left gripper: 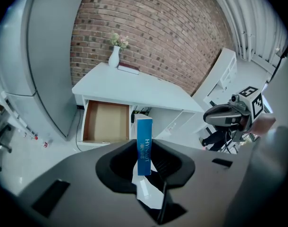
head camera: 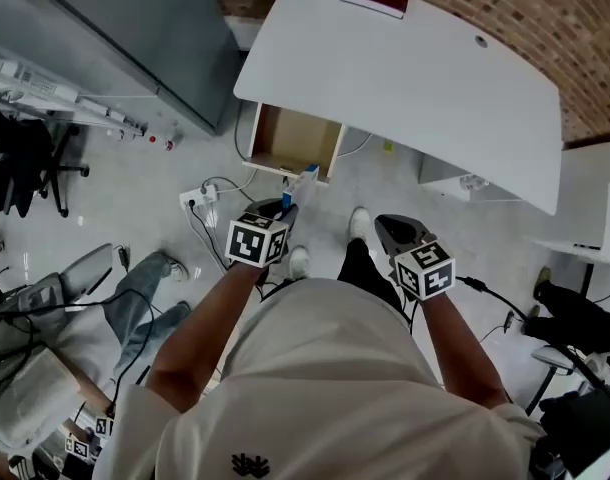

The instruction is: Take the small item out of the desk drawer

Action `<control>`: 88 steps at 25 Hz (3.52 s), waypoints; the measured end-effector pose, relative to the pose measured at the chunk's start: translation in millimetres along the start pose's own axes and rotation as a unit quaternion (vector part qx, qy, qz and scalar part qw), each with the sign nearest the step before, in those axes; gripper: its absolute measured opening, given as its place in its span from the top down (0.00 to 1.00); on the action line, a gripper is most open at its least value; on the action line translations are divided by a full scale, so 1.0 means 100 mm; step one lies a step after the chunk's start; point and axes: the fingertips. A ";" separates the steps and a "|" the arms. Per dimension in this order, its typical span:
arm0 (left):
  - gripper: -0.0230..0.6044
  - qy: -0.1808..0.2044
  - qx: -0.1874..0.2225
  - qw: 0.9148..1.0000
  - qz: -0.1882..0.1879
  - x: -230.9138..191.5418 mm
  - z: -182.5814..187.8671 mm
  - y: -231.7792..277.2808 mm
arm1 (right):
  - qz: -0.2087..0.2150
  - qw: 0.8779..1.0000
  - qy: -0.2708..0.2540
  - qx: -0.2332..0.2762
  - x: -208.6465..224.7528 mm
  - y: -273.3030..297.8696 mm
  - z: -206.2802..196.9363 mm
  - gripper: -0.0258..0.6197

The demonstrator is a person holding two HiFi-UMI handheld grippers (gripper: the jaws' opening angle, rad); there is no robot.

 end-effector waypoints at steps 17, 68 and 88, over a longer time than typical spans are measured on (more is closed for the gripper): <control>0.81 0.014 0.013 1.000 -0.018 0.20 -0.51 -0.60 | -0.014 1.000 -0.010 0.008 -0.63 -0.16 -0.22 0.90; 0.80 0.034 0.004 0.999 -0.021 0.27 -1.04 -0.79 | -0.012 1.000 -0.019 -0.005 -1.20 -0.18 -0.55 0.91; 0.80 0.037 -0.003 0.999 -0.016 0.40 -1.01 -0.67 | -0.011 1.000 -0.019 -0.003 -1.08 -0.26 -0.66 0.91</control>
Point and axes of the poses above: the fingertips, and each gripper's own axes: y forward along the fingers, x to its right, z out of its top, and after that the axes turned 9 degrees about -x, right-handed
